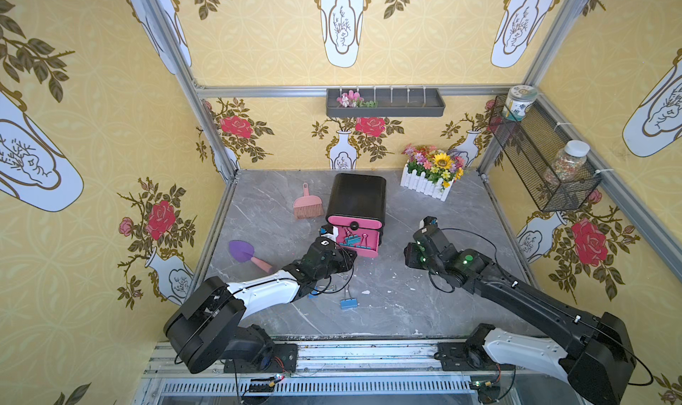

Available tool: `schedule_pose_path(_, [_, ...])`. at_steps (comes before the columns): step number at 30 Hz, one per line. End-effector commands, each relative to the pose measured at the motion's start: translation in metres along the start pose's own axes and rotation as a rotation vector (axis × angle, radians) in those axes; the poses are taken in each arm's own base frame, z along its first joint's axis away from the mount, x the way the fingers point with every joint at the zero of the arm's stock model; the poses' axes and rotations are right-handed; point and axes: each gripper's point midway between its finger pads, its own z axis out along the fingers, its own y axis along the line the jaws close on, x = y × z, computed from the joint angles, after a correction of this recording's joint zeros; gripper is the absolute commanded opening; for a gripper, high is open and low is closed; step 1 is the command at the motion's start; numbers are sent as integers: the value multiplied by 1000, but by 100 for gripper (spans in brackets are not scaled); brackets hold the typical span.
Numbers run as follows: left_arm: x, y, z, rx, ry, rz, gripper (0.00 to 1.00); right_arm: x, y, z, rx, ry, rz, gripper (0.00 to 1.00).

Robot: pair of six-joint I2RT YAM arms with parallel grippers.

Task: Put the binder clips in the drawer according to color
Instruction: Close the drawer in the storage box.

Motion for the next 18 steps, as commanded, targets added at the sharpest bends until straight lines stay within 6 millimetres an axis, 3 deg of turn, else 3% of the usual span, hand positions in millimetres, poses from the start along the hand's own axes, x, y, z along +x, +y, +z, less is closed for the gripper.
schedule_pose_path(1, [-17, -15, 4, 63, -43, 26, 30, -3, 0, -2, 0, -10, -5, 52])
schedule_pose_path(18, [-56, -24, 36, 91, -99, 16, 34, 2, -7, -4, 11, -4, 3, 52])
